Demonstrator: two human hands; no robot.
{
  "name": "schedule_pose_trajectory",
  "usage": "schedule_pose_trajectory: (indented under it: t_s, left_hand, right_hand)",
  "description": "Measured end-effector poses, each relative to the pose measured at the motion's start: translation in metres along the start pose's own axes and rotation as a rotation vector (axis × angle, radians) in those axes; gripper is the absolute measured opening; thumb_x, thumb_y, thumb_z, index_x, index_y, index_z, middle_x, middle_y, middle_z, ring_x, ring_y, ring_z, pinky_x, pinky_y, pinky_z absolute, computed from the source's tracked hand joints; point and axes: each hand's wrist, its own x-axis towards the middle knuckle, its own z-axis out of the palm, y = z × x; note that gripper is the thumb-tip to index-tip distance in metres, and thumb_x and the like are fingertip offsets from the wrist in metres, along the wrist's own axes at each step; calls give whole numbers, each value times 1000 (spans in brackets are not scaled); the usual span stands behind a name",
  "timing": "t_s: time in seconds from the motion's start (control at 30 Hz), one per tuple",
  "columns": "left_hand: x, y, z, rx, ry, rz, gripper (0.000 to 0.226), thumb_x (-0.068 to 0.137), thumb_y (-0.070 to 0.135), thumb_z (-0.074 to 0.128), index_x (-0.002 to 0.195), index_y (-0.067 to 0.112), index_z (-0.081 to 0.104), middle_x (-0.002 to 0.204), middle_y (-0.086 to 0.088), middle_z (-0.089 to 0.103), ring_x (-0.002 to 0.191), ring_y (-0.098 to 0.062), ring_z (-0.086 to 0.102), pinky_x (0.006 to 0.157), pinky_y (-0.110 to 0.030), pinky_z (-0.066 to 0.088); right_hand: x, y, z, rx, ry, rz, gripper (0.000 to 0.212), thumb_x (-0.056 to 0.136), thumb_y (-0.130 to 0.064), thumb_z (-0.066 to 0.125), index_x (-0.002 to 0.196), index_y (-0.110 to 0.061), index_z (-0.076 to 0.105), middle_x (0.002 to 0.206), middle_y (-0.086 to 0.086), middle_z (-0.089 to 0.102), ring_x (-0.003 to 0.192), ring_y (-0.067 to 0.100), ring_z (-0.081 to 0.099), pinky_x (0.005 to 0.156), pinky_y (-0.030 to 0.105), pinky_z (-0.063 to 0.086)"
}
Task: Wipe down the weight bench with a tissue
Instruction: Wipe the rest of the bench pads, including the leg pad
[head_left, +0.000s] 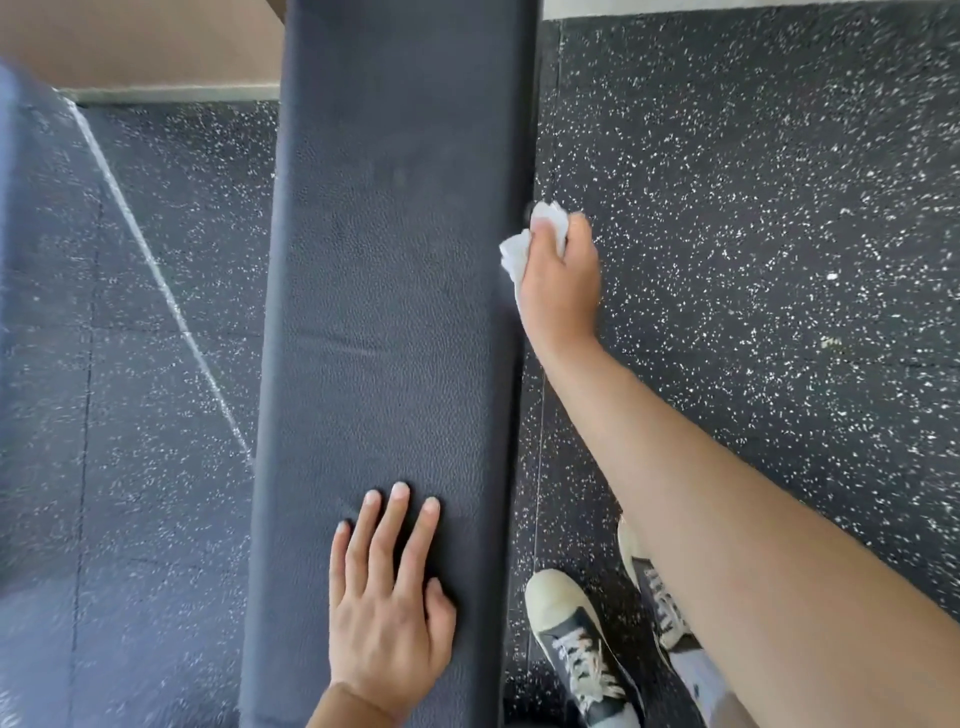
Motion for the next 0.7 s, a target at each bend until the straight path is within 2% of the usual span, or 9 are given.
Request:
schedule_pose_trajectory:
  t_s: [0.13,0.17,0.23,0.3,0.4,0.47,0.57,0.63,0.7]
  left_hand:
    - [0,1,1,14,-1,-2,78,85,32,47,161,26,32,169,-6,28,155,-35,28,124,-58,22]
    - [0,0,1,18,3,2,76,87,33,46,161,26,33,169,-7,28,155,-35,28,123,-59,22]
    - [1,2,1,16,14,4,74,89,34,44,161,25,33,169,-7,27,155,-35,28,122,-60,24]
    - [0,2,2,20,16,0,72,90,35,43,161,24,33,169,-8,28,155,-36,28,122,-61,24]
    - [0,1,4,20,22,0,69,93,36,40,160,23,34,169,-9,28,155,-37,28,123,-59,22]
    - [0,1,4,12,27,0,67,96,38,36,161,23,33,169,-9,28,155,-37,27,124,-57,20]
    - [2,4,3,21,29,-4,70,94,35,38,162,26,29,169,-7,26,156,-35,25,125,-56,17]
    - [2,4,3,20,26,-5,72,92,33,40,162,27,29,170,-6,25,156,-34,24,126,-55,16]
    - [1,3,4,20,31,0,73,90,31,41,162,26,31,170,-5,25,156,-33,23,126,-55,16]
  right_hand:
    - [-32,13,-5,58,11,-44,21,102,-28,45,81,-27,42,69,-19,55,63,-3,51,58,17,38]
    - [-53,25,-10,47,-6,-48,17,102,-31,45,85,-28,43,71,-22,55,65,1,51,61,20,40]
    - [-105,58,-28,35,-72,-32,14,103,-36,44,92,-27,45,76,-16,55,70,9,53,67,38,46]
    - [-165,92,-51,37,-152,13,20,104,-47,43,98,-28,48,79,-10,55,73,16,55,68,42,46]
    - [-229,123,-76,-45,-197,36,29,102,-61,38,93,-35,45,76,-12,55,70,8,53,65,22,40]
    - [-229,123,-74,-54,-170,64,25,102,-54,40,87,-35,42,74,-12,54,67,5,51,62,13,36]
    - [-185,101,-54,17,-91,78,24,103,-38,43,81,-27,39,71,-6,50,64,8,47,61,22,36]
    - [-145,82,-37,67,-34,70,25,103,-31,47,80,-24,40,69,-7,51,63,9,47,61,29,38]
    - [-112,63,-24,94,19,40,24,102,-27,49,79,-27,41,71,-15,57,63,4,49,59,21,37]
